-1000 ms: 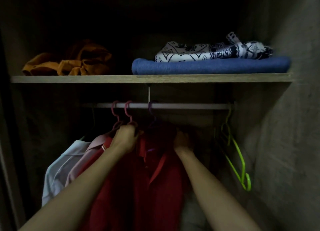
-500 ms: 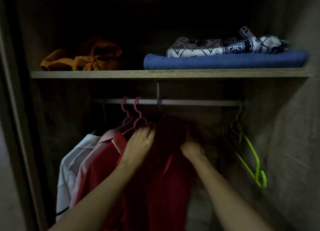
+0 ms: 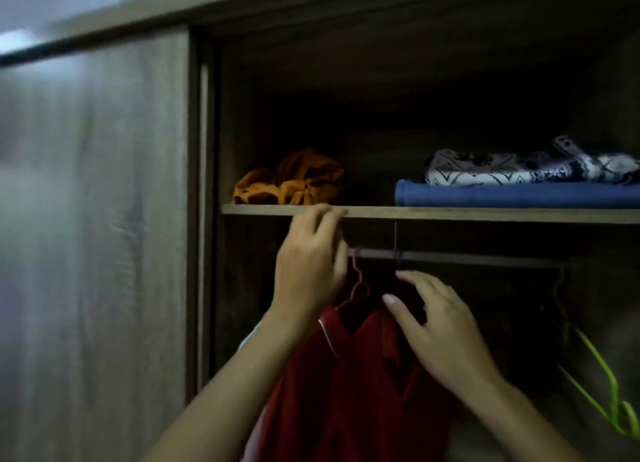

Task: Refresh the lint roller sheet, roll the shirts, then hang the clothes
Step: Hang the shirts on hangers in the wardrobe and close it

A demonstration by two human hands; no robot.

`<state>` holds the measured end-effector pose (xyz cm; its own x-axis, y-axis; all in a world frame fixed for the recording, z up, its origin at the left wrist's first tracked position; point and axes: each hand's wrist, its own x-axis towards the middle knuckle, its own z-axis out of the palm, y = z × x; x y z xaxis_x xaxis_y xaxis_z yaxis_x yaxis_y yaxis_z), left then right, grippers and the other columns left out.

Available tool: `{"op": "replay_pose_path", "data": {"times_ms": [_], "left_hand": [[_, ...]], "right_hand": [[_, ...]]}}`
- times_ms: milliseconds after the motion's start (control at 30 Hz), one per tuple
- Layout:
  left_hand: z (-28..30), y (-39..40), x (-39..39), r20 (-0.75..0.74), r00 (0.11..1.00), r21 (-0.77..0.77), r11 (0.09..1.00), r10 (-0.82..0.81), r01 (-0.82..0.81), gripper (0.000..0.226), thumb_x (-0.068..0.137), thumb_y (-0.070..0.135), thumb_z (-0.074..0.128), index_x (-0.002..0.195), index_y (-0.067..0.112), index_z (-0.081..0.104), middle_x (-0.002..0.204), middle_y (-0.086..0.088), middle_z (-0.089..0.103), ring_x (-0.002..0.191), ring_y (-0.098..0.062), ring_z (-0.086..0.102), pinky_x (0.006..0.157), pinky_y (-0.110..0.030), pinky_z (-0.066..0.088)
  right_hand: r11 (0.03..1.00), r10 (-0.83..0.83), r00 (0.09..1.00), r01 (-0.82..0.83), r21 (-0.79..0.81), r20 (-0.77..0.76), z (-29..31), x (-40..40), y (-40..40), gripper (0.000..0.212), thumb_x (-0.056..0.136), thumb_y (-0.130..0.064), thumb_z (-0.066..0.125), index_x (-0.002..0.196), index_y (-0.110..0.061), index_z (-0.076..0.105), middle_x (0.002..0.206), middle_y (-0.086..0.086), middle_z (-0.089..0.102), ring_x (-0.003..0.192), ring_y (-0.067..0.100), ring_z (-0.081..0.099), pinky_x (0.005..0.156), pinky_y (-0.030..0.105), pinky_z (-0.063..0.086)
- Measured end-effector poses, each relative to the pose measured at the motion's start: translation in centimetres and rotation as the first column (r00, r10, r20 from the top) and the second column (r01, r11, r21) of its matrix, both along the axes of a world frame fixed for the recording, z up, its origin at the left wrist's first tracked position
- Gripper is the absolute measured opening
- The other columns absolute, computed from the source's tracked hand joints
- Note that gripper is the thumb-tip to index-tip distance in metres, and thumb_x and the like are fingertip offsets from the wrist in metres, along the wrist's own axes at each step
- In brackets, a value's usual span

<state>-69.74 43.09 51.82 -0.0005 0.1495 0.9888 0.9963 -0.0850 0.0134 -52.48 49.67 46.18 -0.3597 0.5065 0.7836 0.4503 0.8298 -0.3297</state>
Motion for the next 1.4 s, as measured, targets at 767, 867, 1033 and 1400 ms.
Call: {"op": "replay_pose_path", "data": {"times_ms": [767,867,1033,1400], "left_hand": [[14.2,3.3,-13.7,0.323,0.915,-0.763,0.639,0.242,0.1,0.091,0.074,0.047,0.075,0.144,0.01,0.031,0.144,-0.014,0.041,0.131,-0.032,0.041,0.106,-0.042,0.036],[13.7,3.5,-13.5,0.313,0.925,-0.719,0.69,0.215,0.083,0.056,0.079,0.028,0.074,0.124,0.007,0.049,0.127,-0.016,0.053,0.114,-0.031,0.052,0.094,-0.037,0.045],[13.0,3.5,-13.2,0.317,0.942,-0.633,0.765,0.114,0.121,0.017,0.083,0.019,0.066,0.091,0.016,0.052,0.095,-0.006,0.056,0.09,-0.022,0.056,0.07,-0.029,0.04],[13.5,-4.0,-10.3,0.297,0.881,-0.426,0.775,-0.367,0.467,0.048,0.091,0.02,0.058,0.136,0.022,0.043,0.12,0.003,0.05,0.1,-0.006,0.05,0.075,-0.017,0.041]], "right_hand": [[0.959,0.114,0.907,0.006,-0.283,0.405,21.0,-16.2,5.6,0.077,0.079,-0.023,0.075,0.144,-0.014,0.036,0.137,0.008,0.048,0.127,0.027,0.045,0.095,0.028,0.035],[0.98,0.037,0.903,0.052,-0.193,0.428,20.5,-17.0,5.5,0.066,0.081,-0.021,0.072,0.139,-0.012,0.043,0.132,0.01,0.053,0.12,0.026,0.051,0.088,0.027,0.038],[0.994,0.074,0.942,-0.043,-0.101,0.328,20.2,-16.1,5.3,0.04,0.082,-0.013,0.07,0.119,-0.013,0.057,0.103,0.002,0.054,0.101,0.022,0.055,0.081,0.03,0.04],[0.945,0.321,0.943,-0.325,-0.043,-0.081,18.7,-10.3,-0.9,0.023,0.088,-0.011,0.063,0.11,-0.012,0.062,0.106,0.008,0.065,0.097,0.015,0.063,0.08,0.031,0.055]]}}
